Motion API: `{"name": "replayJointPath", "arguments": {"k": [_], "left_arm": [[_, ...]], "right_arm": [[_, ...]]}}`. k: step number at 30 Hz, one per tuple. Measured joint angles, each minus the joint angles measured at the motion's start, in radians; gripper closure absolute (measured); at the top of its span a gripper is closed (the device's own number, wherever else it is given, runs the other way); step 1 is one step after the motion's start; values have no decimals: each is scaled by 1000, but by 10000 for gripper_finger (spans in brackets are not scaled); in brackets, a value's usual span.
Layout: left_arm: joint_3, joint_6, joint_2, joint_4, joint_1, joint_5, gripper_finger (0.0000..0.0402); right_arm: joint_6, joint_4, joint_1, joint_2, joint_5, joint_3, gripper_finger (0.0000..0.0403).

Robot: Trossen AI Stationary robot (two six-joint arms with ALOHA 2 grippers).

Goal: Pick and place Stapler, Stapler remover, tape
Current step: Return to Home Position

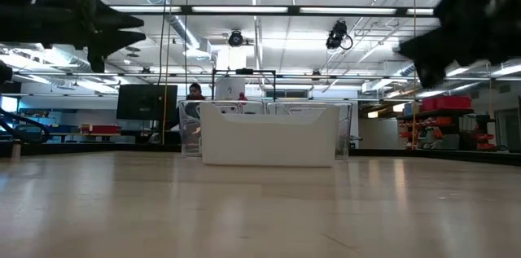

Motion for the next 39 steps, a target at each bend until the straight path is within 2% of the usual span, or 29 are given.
{"name": "replayJointPath", "arguments": {"k": [1, 7, 13, 20, 23, 28, 33, 39], "left_arm": [[0, 0, -8, 13, 11, -2, 257], [0, 1, -6, 62, 42, -4, 257], [0, 0, -8, 64, 39, -4, 257], [0, 0, -7, 62, 39, -4, 257], [0, 0, -7, 63, 38, -5, 257], [0, 0, -7, 60, -21, -24, 257], [0, 0, -7, 56, -90, -14, 257], [-1, 0, -7, 58, -96, 2, 257]], "right_arm": [[1, -48, -2, -21, 2, -33, 321], [8, -640, -38, -216, -12, -30, 321], [-14, -577, -115, -414, -98, -30, 321], [-15, -570, -224, -736, -105, -30, 321], [-15, -463, -254, -736, -98, -33, 321], [-16, -349, -208, -736, -16, -30, 321], [-17, -330, -145, -736, 26, -29, 321], [-16, -327, -131, -736, 17, -29, 321]]}}
